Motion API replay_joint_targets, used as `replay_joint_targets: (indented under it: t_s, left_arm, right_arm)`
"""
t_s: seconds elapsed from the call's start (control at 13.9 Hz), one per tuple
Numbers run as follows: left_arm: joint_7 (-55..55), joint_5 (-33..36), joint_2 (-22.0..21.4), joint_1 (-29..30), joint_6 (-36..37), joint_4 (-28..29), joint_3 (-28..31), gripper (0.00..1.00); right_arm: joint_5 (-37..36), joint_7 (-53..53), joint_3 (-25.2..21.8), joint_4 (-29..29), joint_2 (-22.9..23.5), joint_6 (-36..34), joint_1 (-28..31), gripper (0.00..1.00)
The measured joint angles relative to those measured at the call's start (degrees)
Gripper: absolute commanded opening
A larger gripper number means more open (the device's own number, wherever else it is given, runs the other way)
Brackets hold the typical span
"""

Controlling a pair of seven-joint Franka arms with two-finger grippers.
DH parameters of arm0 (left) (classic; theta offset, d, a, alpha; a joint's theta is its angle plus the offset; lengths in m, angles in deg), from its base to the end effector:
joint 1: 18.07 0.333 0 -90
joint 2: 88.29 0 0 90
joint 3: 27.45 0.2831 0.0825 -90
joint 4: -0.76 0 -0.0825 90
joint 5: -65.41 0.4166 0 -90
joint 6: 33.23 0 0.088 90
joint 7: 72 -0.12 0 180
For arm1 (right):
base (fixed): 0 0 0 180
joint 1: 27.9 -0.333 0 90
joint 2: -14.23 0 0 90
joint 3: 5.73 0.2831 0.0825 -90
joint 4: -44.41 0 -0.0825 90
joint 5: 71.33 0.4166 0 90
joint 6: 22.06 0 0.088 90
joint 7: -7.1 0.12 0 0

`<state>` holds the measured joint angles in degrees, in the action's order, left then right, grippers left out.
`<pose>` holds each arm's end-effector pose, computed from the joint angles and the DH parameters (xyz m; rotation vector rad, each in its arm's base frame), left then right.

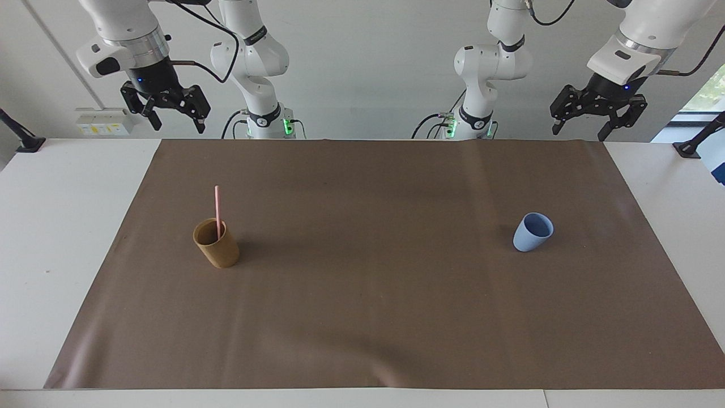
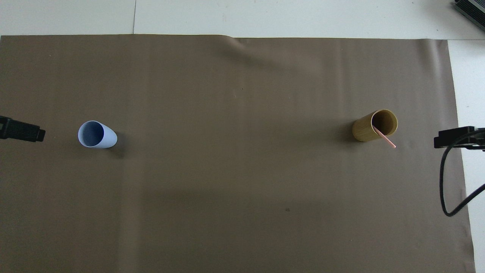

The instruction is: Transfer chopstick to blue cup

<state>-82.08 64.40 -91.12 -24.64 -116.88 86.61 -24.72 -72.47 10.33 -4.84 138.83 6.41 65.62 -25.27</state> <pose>0.5599 -0.0392 0.6333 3.0989 -0.3816 0.0187 0.5441 -0.0185 0.6135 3.1167 -0.1370 0.0298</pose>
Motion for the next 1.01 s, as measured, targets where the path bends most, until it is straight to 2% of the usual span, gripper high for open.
replay_joint_targets:
  t_s: [1.01]
  left_arm:
    - [0.2, 0.0, 0.0, 0.1, 0.1, 0.0, 0.8, 1.0]
  right_arm:
    - [0.0, 0.0, 0.0, 0.0, 0.0, 0.0, 0.0, 1.0]
